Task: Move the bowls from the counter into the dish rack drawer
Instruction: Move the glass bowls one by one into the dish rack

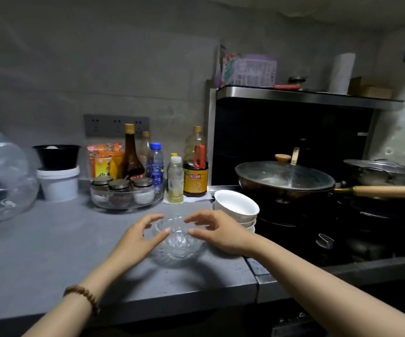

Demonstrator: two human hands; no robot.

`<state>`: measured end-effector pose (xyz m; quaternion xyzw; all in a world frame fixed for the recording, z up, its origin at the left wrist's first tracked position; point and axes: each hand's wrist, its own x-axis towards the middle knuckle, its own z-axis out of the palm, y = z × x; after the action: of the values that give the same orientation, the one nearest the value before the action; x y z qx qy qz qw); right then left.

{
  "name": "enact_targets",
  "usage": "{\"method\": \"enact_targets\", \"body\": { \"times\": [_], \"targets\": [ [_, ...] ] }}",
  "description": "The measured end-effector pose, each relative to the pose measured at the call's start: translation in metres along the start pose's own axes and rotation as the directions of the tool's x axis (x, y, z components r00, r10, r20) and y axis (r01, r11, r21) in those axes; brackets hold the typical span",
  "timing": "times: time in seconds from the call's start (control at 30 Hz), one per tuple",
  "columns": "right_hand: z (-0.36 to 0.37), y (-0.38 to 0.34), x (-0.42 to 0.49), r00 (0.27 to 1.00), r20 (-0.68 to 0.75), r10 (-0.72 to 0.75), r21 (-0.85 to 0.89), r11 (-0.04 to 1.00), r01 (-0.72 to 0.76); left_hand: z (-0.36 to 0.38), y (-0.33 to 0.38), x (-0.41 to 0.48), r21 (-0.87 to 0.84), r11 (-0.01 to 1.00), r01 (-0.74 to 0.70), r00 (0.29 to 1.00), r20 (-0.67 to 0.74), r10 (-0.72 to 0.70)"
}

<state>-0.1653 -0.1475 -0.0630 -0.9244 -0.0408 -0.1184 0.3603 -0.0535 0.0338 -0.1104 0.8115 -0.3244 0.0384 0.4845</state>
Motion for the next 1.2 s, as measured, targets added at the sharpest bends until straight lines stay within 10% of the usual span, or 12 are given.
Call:
{"method": "enact_targets", "body": {
  "times": [0.57, 1.2],
  "targets": [
    [0.036, 0.008, 0.039, 0.994, 0.101, -0.047, -0.212, 0.975, 0.067, 0.017, -0.029, 0.004, -0.169, 0.980, 0.101, 0.995, 0.013, -0.101],
    [-0.061, -0.034, -0.029, 0.989, -0.143, -0.043, 0.590, 0.799, 0.120, 0.031, 0.094, -0.012, -0.611, 0.792, 0.024, 0.999, 0.036, -0.002]
  ]
}}
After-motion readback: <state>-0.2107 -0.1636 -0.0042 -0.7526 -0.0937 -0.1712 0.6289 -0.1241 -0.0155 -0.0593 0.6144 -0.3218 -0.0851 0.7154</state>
